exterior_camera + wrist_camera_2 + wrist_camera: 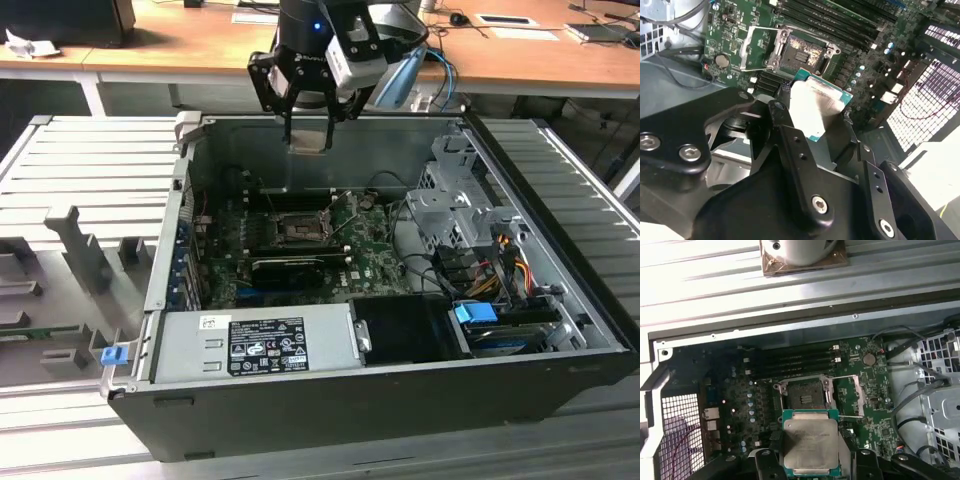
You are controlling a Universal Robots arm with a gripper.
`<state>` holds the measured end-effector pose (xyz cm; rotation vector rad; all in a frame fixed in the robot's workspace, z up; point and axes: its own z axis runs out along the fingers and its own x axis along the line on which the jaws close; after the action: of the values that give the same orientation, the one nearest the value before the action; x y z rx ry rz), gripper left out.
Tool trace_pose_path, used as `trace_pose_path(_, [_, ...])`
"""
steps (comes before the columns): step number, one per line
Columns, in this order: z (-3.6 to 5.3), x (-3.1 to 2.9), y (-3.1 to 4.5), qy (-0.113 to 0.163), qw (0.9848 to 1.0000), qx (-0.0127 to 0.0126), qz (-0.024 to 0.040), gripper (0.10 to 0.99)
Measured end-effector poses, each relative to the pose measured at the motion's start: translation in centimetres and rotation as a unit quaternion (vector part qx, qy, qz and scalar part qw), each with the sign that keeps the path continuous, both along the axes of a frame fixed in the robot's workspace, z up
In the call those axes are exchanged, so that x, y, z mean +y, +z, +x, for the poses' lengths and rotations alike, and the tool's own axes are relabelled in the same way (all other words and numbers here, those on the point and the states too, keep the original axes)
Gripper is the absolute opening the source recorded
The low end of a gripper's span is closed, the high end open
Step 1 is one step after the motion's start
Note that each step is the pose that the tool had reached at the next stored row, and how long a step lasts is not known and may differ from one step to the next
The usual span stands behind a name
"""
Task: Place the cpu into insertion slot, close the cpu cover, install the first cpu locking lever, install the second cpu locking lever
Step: 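Place the cpu into insertion slot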
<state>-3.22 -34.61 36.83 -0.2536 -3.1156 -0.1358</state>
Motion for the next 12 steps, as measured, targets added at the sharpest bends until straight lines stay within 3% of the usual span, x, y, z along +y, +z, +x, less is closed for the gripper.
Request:
trace_pose_path(7, [0.00,0.00,-0.13,-0.055,0.9985,-0.0001,-0.0032,0.529])
trace_pose_path(12, [0.00,0.00,-0.24,-0.094,0.9955,-0.0001,-0.0057,0.529])
